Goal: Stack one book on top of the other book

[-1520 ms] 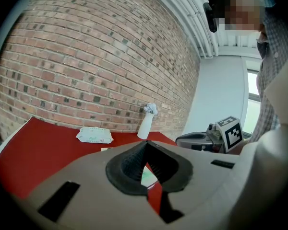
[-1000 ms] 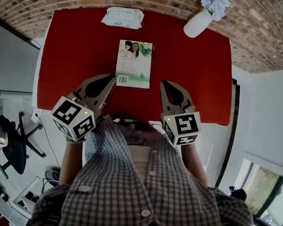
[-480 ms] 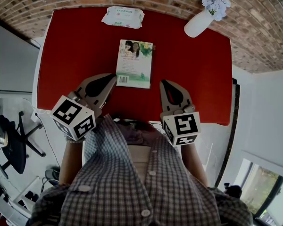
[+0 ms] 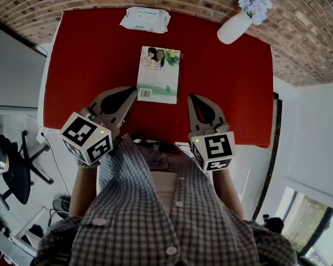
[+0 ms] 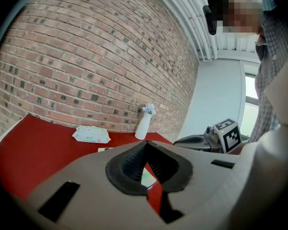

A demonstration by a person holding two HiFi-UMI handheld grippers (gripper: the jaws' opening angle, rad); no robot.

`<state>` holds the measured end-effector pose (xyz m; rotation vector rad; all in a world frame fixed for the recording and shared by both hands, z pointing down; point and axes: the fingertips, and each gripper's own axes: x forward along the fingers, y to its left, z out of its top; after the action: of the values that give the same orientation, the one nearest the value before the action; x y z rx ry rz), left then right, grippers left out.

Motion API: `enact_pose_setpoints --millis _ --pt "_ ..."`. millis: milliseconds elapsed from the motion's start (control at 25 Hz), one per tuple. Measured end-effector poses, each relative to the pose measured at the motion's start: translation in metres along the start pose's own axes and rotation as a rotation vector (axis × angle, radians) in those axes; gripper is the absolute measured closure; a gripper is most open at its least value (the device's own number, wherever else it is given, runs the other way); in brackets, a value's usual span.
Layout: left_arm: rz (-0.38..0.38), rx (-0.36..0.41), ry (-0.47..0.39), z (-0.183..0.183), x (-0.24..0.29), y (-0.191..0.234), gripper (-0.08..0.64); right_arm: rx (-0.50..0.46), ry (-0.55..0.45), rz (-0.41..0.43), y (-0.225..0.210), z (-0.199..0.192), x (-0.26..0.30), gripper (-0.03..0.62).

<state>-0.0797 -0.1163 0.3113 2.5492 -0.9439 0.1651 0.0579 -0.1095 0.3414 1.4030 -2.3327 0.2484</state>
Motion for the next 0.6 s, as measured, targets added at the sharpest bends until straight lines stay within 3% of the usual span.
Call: enact_pose_setpoints --millis 600 --pt "0.007 -0.005 0.004 -0.0021 0.0003 0.0016 0.553 -0.004 0.017 0.014 0.0019 -0.0050 0.0026 0.586"
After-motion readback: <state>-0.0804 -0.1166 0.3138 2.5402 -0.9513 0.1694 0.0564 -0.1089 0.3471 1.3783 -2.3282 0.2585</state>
